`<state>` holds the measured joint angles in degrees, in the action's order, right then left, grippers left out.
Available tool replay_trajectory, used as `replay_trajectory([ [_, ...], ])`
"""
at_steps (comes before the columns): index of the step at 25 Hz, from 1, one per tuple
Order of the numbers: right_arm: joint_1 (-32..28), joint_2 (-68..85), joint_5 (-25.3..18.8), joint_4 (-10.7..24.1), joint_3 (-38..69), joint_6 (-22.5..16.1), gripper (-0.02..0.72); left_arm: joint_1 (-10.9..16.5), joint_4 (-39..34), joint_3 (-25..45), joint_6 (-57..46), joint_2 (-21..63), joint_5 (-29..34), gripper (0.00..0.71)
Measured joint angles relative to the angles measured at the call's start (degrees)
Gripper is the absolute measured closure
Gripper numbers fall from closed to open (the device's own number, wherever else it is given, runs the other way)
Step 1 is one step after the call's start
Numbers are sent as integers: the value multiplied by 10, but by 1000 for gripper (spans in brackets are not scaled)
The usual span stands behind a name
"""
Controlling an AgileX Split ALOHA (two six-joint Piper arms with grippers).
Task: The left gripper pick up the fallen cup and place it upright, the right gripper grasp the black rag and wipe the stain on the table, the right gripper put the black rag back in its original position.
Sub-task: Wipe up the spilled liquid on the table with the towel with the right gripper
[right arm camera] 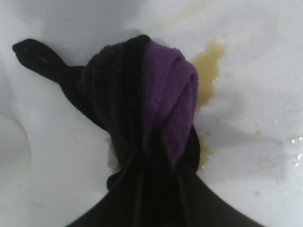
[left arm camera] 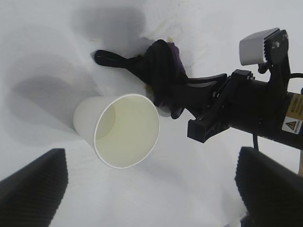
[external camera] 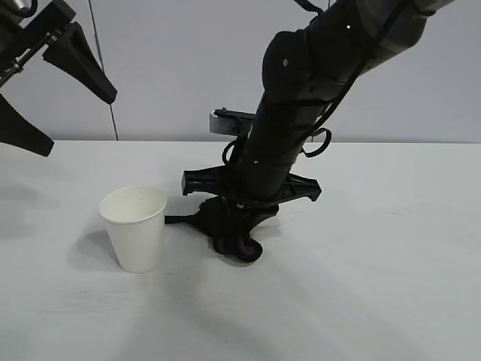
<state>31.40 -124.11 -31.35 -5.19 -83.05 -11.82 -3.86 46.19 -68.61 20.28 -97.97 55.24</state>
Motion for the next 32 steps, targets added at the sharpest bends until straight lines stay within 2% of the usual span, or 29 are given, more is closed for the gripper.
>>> replay_trajectory([
  [6, -21, 0, -4, 125, 0, -100, 629, 0, 0, 0, 0, 0, 0, 17],
  [8, -37, 0, -6, 150, 0, -119, 629, 0, 0, 0, 0, 0, 0, 17],
  [10, -52, 0, -7, 160, 0, -125, 629, 0, 0, 0, 0, 0, 0, 17],
  [16, -40, 0, -6, 145, 0, -126, 629, 0, 0, 0, 0, 0, 0, 17],
  [21, 26, 0, -5, 114, 0, -126, 629, 0, 0, 0, 0, 0, 0, 17],
  [25, 69, -1, -4, 106, 0, -125, 629, 0, 0, 0, 0, 0, 0, 17],
  [28, 77, -1, -4, 103, 0, -125, 629, 0, 0, 0, 0, 0, 0, 17],
  [32, 56, -1, -2, 113, 0, -125, 629, 0, 0, 0, 0, 0, 0, 17],
])
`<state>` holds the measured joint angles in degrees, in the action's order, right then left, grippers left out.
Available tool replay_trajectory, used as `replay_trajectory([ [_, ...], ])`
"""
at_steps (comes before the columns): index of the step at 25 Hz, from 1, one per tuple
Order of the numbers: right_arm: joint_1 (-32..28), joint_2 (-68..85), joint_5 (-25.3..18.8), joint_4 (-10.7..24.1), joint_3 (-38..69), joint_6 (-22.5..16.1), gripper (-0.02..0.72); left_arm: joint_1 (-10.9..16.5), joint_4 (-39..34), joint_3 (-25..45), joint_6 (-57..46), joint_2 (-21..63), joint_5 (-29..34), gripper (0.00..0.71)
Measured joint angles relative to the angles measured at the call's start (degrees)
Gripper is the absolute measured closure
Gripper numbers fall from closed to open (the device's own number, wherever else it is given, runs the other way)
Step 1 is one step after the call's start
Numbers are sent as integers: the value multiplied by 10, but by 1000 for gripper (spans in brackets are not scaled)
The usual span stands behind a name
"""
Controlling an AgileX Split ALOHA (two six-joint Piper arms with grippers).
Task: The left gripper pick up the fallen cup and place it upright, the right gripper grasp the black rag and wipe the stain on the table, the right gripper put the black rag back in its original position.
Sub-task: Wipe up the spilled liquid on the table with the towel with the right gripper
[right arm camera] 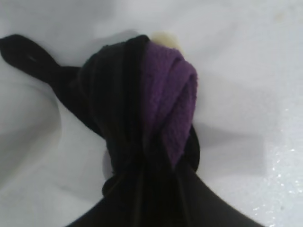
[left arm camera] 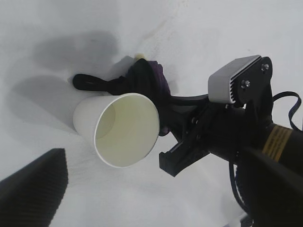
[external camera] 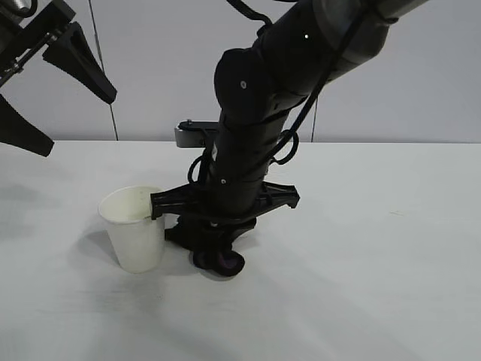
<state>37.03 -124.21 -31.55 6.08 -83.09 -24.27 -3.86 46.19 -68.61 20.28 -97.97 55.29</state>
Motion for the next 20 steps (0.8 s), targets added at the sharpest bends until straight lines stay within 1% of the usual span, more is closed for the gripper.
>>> replay_trajectory([
  [6, -73, 0, 1, 34, 0, -10, 629, 0, 0, 0, 0, 0, 0, 17],
  [9, -108, 0, 0, 38, 0, -11, 629, 0, 0, 0, 0, 0, 0, 17],
  [11, -121, 0, -1, 40, -1, -12, 629, 0, 0, 0, 0, 0, 0, 17],
  [15, -112, 0, -2, 35, -2, -12, 629, 0, 0, 0, 0, 0, 0, 17],
  [20, -51, 0, 4, 2, -2, -12, 629, 0, 0, 0, 0, 0, 0, 17],
])
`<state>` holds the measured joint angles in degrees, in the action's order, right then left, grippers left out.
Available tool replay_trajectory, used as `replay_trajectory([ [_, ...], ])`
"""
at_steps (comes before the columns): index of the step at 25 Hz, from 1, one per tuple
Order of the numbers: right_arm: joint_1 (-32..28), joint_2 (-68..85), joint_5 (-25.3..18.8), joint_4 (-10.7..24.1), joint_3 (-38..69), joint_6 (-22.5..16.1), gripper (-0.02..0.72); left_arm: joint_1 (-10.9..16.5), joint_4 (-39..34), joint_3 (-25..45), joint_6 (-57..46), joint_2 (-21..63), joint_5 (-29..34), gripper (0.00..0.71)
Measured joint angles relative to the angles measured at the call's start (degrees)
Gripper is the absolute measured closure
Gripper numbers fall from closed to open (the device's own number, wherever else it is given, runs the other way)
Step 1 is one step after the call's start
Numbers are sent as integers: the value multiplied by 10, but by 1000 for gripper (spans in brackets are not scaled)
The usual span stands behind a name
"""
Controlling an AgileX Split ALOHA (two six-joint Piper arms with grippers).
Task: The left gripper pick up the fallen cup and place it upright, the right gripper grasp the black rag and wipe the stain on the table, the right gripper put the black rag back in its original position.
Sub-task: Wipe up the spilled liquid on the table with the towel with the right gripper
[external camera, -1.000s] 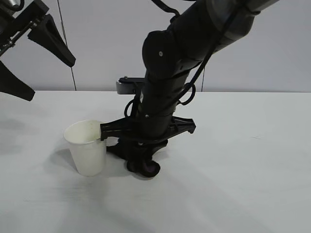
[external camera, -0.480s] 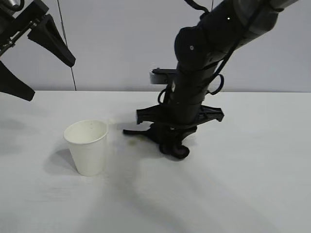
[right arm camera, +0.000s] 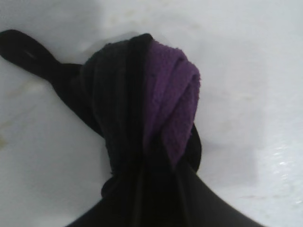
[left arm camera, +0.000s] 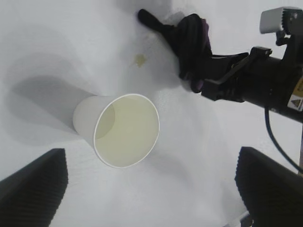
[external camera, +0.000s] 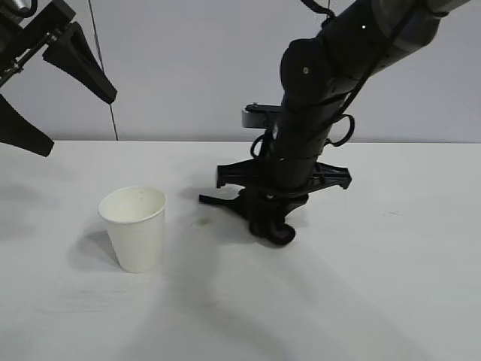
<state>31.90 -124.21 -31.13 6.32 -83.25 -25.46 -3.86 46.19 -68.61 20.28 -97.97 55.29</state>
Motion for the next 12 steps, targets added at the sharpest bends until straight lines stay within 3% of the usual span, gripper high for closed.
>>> replay_trajectory([
  [7, 59, -5, 38, -13, -3, 0, 629, 0, 0, 0, 0, 0, 0, 17],
  [12, 57, -41, 17, -13, -69, 2, 629, 0, 0, 0, 0, 0, 0, 17],
])
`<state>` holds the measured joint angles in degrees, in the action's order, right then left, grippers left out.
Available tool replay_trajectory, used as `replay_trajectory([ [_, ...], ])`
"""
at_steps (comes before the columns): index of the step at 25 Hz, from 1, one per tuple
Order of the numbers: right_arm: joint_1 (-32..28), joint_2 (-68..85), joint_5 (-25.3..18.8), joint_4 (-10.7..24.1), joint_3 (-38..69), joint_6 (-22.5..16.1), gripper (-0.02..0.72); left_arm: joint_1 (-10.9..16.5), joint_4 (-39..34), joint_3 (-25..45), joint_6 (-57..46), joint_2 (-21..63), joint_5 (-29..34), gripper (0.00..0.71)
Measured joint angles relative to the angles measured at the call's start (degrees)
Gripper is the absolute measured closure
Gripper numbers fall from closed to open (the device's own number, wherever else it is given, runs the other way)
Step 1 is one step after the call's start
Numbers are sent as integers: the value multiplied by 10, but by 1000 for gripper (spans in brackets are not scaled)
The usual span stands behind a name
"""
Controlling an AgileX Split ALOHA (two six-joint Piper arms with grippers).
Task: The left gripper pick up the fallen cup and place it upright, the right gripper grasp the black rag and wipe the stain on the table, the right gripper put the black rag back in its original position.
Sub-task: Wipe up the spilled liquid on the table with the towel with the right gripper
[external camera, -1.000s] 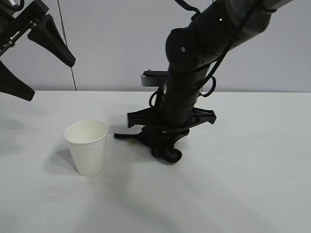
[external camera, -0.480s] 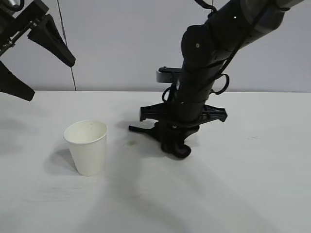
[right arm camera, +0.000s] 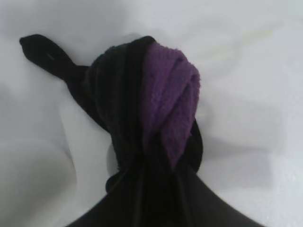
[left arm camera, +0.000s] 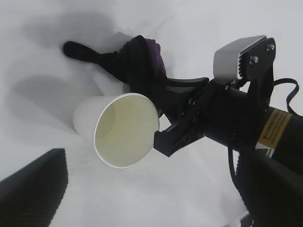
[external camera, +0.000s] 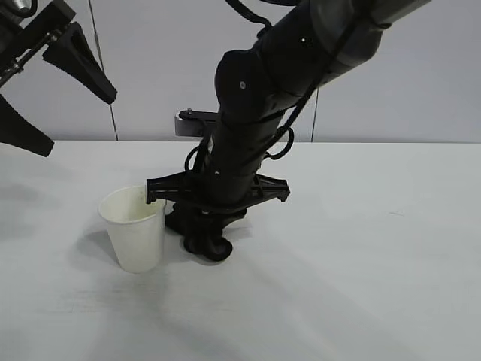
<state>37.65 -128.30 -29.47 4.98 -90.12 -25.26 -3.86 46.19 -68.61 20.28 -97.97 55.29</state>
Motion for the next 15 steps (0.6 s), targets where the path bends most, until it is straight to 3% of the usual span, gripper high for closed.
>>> replay_trajectory([
  [6, -6, -53, -86, 0, -107, 15, 629, 0, 0, 0, 0, 0, 1, 17],
  [15, -76, -53, -146, 6, -116, 16, 629, 0, 0, 0, 0, 0, 2, 17],
])
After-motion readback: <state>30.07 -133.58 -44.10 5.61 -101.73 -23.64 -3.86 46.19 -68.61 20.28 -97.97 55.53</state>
